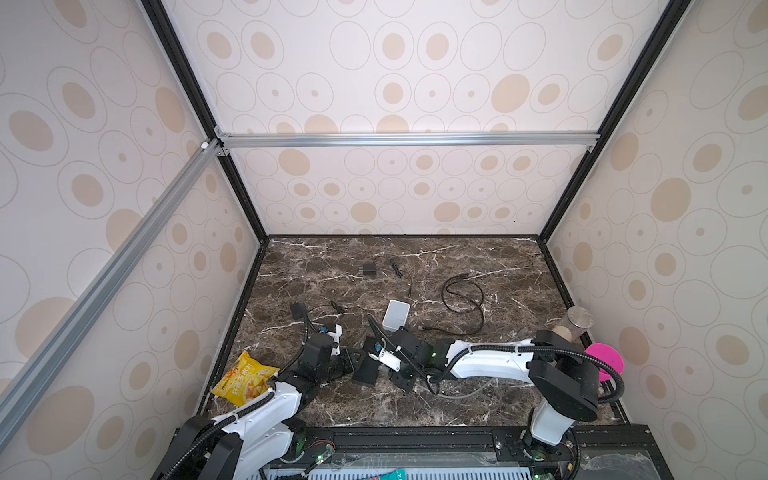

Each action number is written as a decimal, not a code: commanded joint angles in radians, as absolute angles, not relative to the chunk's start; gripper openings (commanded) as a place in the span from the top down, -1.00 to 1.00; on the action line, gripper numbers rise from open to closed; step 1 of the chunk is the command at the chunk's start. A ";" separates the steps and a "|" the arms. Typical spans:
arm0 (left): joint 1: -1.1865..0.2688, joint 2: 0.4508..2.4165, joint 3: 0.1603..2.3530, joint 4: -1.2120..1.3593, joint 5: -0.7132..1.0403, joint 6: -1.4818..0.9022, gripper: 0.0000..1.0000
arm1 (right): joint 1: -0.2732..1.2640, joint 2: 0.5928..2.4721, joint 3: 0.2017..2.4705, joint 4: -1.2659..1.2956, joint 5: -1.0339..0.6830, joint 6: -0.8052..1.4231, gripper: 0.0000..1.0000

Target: Insert the plug into the switch port

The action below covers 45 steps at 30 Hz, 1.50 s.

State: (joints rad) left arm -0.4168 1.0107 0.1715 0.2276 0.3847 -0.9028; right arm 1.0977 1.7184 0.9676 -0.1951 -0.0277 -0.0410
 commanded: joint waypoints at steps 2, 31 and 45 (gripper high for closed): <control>-0.413 0.988 0.172 0.251 0.392 -0.926 0.37 | 1.103 1.690 0.959 -0.224 -0.031 -0.035 1.00; -0.411 1.384 0.501 0.023 0.428 -0.652 0.40 | 1.097 1.717 0.929 -0.181 -0.136 -0.133 1.00; -0.411 1.359 0.494 0.015 0.432 -0.664 0.49 | 1.097 1.738 0.940 -0.128 -0.091 -0.104 1.00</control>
